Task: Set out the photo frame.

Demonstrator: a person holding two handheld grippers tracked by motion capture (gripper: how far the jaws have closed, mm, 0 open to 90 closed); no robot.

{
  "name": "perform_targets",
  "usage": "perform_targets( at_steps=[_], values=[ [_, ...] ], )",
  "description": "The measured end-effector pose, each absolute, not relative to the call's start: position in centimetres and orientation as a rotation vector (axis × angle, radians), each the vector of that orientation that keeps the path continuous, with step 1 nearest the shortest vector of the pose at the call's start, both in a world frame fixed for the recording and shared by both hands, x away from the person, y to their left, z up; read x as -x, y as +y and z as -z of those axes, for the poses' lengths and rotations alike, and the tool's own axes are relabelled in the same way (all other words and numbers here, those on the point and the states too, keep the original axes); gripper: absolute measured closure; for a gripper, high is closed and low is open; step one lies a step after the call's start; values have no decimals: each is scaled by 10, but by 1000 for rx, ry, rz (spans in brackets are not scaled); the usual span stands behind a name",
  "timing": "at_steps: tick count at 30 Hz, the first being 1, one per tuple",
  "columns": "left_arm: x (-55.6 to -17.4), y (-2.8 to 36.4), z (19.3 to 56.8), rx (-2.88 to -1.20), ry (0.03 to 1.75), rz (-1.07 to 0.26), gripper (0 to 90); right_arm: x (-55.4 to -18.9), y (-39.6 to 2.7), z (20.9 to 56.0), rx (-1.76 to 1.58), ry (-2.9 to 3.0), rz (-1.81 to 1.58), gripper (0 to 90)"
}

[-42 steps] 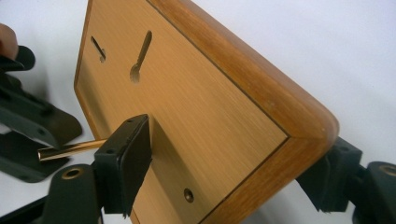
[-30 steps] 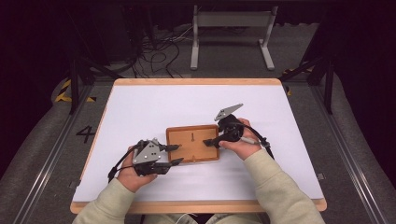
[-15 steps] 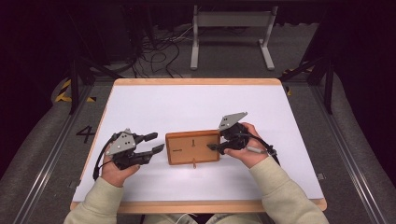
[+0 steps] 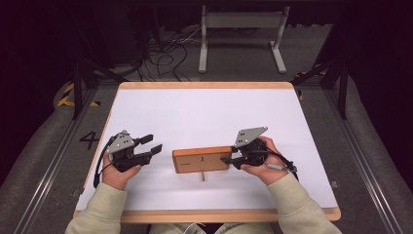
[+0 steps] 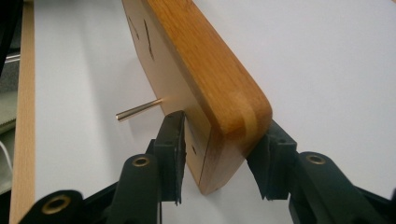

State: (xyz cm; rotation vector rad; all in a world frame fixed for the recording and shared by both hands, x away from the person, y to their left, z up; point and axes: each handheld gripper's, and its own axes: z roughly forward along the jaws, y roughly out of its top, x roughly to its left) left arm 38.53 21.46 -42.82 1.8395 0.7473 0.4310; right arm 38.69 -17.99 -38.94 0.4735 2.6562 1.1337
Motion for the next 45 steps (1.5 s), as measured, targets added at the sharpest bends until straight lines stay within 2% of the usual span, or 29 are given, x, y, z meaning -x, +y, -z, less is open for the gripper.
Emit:
perform_targets(
  at_steps=[6,11,25,28,32,33,34,37,45],
  values=[
    [-392,216,436,-1877,850,-423,437,-380,-182,389,-476,2666,-1138,569],
    [-395,216,438,-1883,849,-427,435,-372,-184,387,-456,2692,-1135,580],
    [-398,211,440,-1884,836,-382,451,-360,-192,390,-465,2726,-1145,477],
    [-399,212,439,-1878,836,-382,444,-359,-196,391,-489,2724,-1126,478],
    [-400,212,439,-1868,844,-357,432,-356,-206,395,-539,2728,-1090,548],
    [-400,212,438,-1868,845,-360,425,-356,-209,396,-549,2737,-1077,615],
    [-400,212,438,-1871,845,-362,425,-356,-209,396,-549,2737,-1077,615],
    [-401,212,438,-1867,856,-345,424,-353,-212,399,-555,2768,-1072,747],
    [-402,212,438,-1877,870,-334,412,-353,-211,406,-530,2806,-1048,847]
  ],
)
